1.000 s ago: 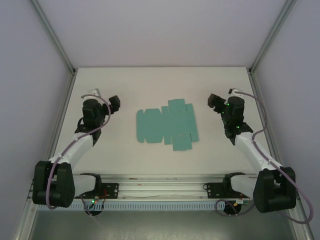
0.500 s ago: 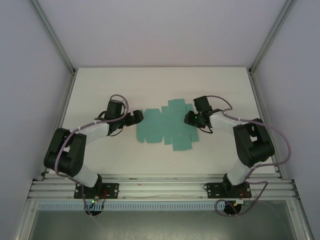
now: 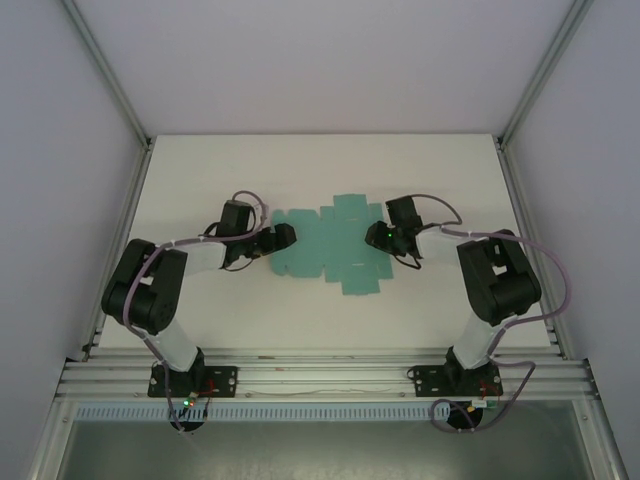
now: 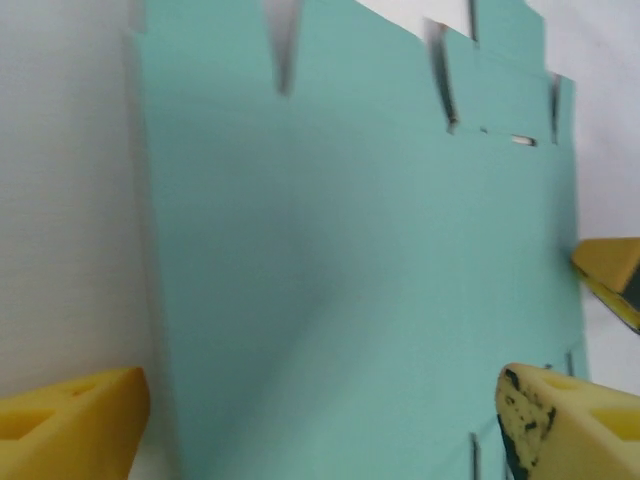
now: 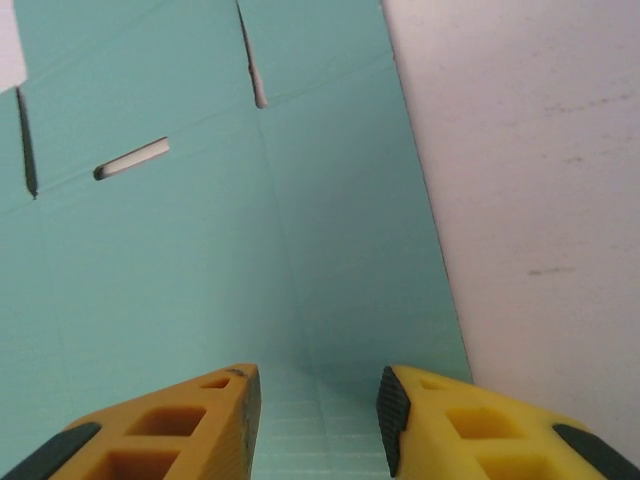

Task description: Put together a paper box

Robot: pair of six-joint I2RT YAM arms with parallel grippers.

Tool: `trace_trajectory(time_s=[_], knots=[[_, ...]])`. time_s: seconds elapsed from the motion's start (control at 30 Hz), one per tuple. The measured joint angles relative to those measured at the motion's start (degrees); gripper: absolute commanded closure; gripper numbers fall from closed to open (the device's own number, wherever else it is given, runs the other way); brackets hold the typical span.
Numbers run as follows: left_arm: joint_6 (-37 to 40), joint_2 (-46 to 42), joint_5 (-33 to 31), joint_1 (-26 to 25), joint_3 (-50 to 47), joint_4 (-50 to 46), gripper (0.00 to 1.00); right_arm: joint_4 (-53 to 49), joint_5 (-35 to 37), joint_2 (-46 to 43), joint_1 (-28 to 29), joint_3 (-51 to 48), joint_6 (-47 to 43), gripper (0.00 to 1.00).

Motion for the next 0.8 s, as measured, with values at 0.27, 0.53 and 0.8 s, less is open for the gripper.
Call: trace_trajectory(time_s=[0.27, 0.53, 0.8], knots=[[-4.07, 0.00, 4.24, -0.48, -1.60, 7.89, 0.74, 3.02, -1.14, -1.81, -0.02, -2.40, -0.24, 0.56], [-5.14, -8.96, 7.58, -0.81, -3.32, 12.04, 1.00, -3.39, -4.66, -13.81, -0.63, -4.90, -3.52, 0.00], [-6.95, -25.66, 11.43, -0.81, -6.56, 15.26, 1.00, -2.32, -11.45, -38.56, -8.13, -10.27, -4.22, 0.00]])
